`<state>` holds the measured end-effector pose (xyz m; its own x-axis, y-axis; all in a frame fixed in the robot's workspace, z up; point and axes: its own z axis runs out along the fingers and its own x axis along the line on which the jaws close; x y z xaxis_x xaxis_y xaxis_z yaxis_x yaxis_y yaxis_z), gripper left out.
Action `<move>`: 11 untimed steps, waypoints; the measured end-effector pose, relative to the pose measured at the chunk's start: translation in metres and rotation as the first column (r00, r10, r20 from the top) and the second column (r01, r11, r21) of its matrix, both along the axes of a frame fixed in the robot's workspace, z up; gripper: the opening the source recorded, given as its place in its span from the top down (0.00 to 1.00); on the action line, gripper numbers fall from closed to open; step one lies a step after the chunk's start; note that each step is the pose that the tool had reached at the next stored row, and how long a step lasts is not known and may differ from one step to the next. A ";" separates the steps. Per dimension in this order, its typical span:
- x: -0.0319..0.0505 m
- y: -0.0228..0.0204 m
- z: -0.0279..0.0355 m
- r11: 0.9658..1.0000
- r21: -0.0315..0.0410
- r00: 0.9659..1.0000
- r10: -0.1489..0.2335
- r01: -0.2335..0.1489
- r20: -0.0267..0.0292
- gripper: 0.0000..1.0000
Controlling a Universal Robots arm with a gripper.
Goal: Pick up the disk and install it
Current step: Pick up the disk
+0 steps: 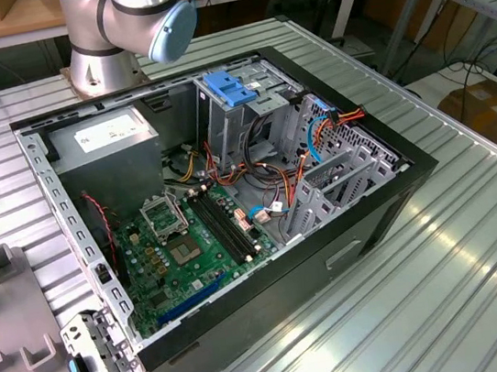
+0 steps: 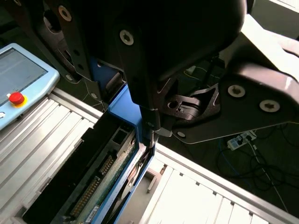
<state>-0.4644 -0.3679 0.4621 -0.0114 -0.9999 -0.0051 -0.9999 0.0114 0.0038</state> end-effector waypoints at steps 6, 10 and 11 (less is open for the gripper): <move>0.0001 0.0000 0.0048 1.000 0.000 1.000 0.000 0.000 0.000 0.63; 0.0002 0.0000 0.0070 1.000 0.000 1.000 0.000 0.000 0.000 0.63; 0.0004 0.0000 0.0083 1.000 0.000 1.000 0.000 0.000 0.000 0.63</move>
<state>-0.4640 -0.3679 0.4704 -0.0115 -0.9999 -0.0051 -0.9999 0.0114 0.0043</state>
